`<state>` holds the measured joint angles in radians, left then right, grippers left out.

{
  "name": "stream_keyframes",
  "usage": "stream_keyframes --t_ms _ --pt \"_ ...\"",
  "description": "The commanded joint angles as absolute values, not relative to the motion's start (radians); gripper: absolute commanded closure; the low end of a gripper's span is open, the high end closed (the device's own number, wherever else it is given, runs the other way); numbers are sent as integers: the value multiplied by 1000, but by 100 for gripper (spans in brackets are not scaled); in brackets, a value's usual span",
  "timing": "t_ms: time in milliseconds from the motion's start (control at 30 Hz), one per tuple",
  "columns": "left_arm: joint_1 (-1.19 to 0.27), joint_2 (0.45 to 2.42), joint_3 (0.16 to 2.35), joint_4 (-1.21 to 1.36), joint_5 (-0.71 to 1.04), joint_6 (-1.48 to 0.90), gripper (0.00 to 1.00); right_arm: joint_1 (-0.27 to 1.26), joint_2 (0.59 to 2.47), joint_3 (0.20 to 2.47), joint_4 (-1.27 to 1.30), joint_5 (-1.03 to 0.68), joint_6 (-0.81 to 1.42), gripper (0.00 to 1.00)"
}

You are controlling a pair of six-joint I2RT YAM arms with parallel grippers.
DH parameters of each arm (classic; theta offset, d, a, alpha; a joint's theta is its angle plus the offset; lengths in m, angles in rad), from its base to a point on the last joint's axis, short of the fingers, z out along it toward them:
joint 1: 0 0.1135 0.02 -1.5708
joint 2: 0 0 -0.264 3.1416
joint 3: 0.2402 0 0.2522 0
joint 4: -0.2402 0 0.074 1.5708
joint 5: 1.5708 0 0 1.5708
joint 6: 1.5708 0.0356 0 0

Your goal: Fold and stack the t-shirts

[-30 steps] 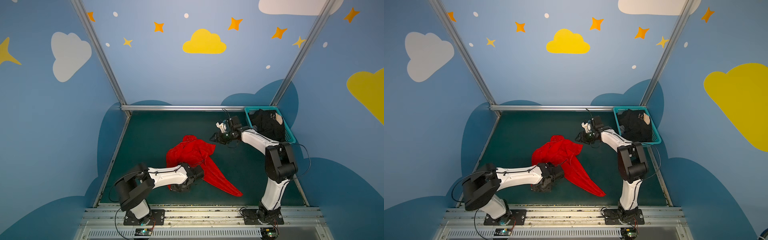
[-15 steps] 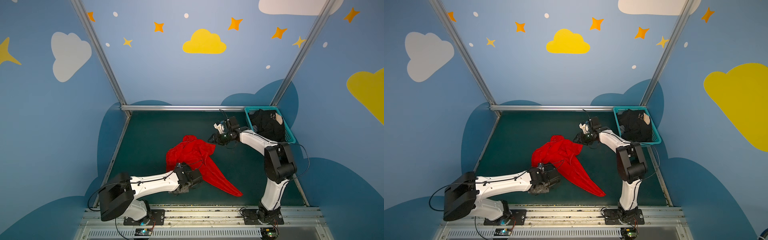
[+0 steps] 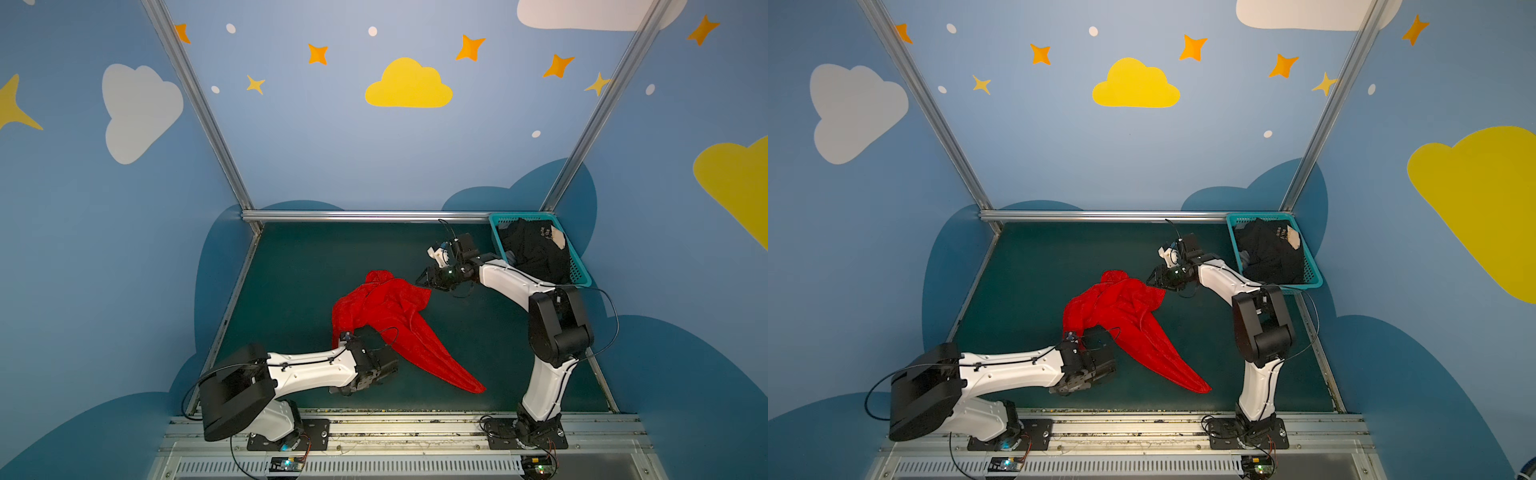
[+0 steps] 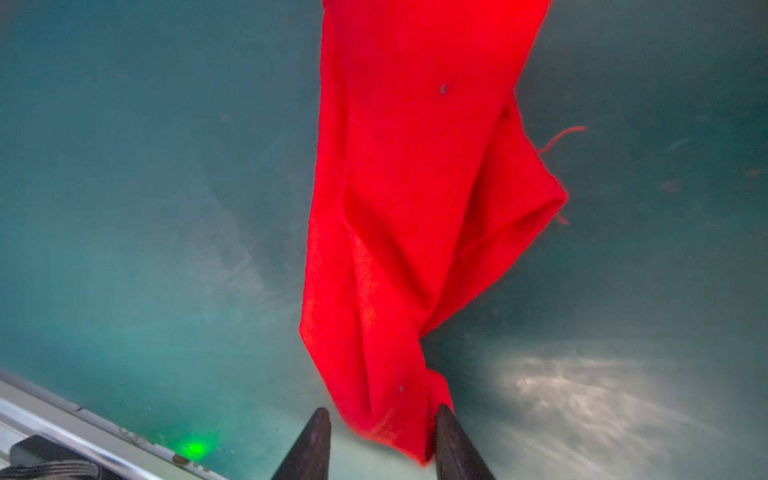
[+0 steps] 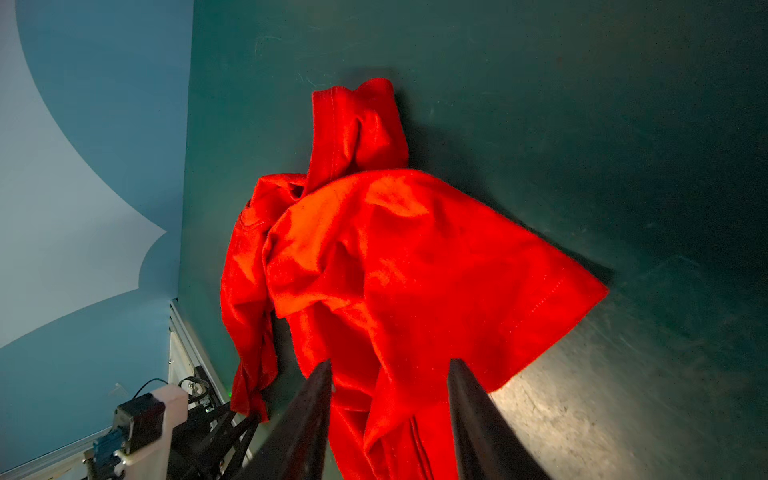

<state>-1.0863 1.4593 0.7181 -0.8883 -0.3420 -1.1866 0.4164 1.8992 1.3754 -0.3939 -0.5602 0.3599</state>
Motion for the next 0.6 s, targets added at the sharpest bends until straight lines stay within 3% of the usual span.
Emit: stream_keyframes --t_ms 0,133,333,567 --pt "-1076 1491 733 -896 -377 -1205 62 424 1881 1402 -419 -551 355 52" --pt "-1066 1518 748 -900 -387 -1200 70 423 1875 1396 -426 -546 352 52" --pt "-1059 1518 784 -940 -418 -1195 94 423 1872 1393 -436 -539 346 52" --pt "-1058 1401 854 -1036 -480 -1207 95 408 1864 1390 -460 -510 324 52"
